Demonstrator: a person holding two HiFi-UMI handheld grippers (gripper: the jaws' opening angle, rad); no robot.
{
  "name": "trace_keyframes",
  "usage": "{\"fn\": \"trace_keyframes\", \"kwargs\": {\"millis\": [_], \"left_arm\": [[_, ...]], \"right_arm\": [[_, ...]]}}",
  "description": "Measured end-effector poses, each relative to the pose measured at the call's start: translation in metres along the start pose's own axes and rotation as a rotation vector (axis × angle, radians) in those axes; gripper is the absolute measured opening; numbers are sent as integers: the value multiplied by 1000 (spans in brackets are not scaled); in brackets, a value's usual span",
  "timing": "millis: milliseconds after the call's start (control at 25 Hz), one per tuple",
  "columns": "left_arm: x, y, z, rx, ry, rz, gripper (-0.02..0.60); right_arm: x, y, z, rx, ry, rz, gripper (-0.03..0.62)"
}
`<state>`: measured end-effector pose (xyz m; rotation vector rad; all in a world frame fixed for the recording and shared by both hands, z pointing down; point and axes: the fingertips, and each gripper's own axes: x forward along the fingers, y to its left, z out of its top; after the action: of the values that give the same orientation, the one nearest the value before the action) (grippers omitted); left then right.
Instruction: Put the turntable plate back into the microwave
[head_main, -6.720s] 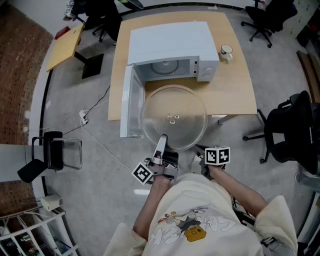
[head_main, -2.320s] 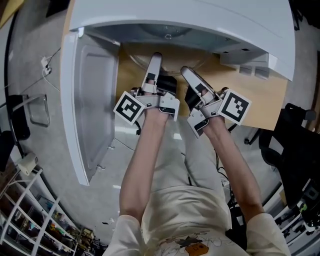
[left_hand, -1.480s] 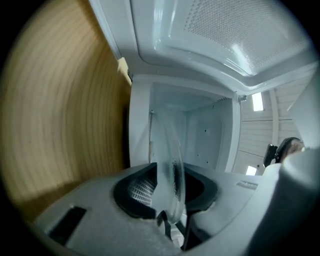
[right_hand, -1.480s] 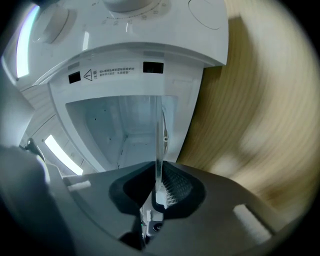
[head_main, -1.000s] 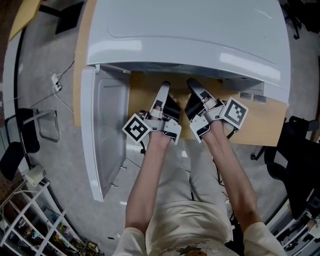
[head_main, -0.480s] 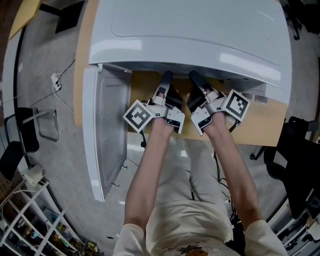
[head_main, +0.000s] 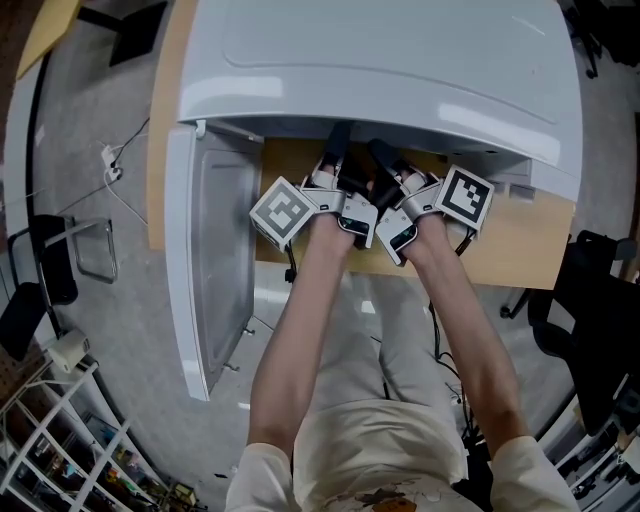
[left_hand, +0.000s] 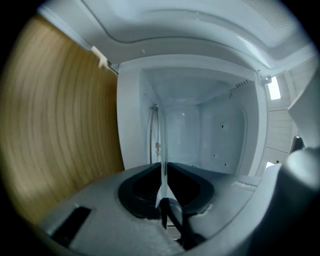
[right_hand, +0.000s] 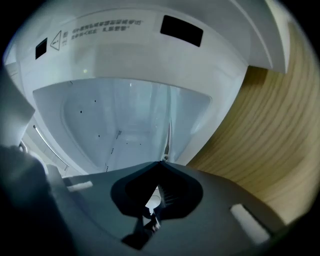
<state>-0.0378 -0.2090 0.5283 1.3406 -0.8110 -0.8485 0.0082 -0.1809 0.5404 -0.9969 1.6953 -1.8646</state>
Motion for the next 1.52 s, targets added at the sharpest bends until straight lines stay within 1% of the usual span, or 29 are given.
{"fn": "trace_keyframes", "kwargs": {"millis": [80,240,400,440,480,520,560,640,680,760,880,920,1000,1040,1240,1280,1360,1440,1480,1520], "left_arm": [[-5,3,0,-26,-3,1,35],[-6,5,1,-23,10,7,35],[-8,4,2,-51,12,8,33],[-10,5,2,-55,13,10,33],[-11,5,2,-56,17,12,32],[-12,5,2,-56,22,14,32],[-13,5,1,-54,30,12,32],[-15,2,-2,-47,48,2,28],[-17,0,-3,-41,56,-2,29],[-21,-4,-3,-25,63,-6,25],[-32,-6,-3,-16,74,-5,23],[-35,-6,-4,-17,80,-4,23],[-39,-3,-6,-27,81,-1,23],[-40,-2,-6,-33,78,0,23],[-41,4,-7,-41,76,9,23],[-41,4,-6,-41,76,12,23],[-41,4,-6,-38,76,15,22],[-41,4,-6,-39,78,16,21],[-42,4,-6,-38,80,17,21],[-42,4,-6,-38,81,19,21]], "right_arm": [[1,0,-2,3,11,-1,8],[1,-2,-3,51,6,8,8],[4,0,-5,107,23,44,11],[4,2,-6,115,27,57,22],[5,4,-6,120,29,68,64],[5,5,-6,123,28,72,80],[6,4,-6,127,26,65,75],[7,-1,-6,126,14,26,15],[8,-3,-5,120,7,2,3],[10,-4,-3,109,-10,-29,5],[14,4,7,97,-63,-18,6],[15,6,12,79,-80,-28,6],[20,7,17,48,-84,-69,6],[22,7,15,49,-77,-79,6],[13,0,1,84,-60,-108,11],[12,-2,-3,93,-51,-104,30],[13,-3,-4,116,-48,-87,45],[16,-5,-1,135,-53,-88,53],[18,-7,1,140,-52,-100,55],[19,-9,2,141,-49,-115,38]]}}
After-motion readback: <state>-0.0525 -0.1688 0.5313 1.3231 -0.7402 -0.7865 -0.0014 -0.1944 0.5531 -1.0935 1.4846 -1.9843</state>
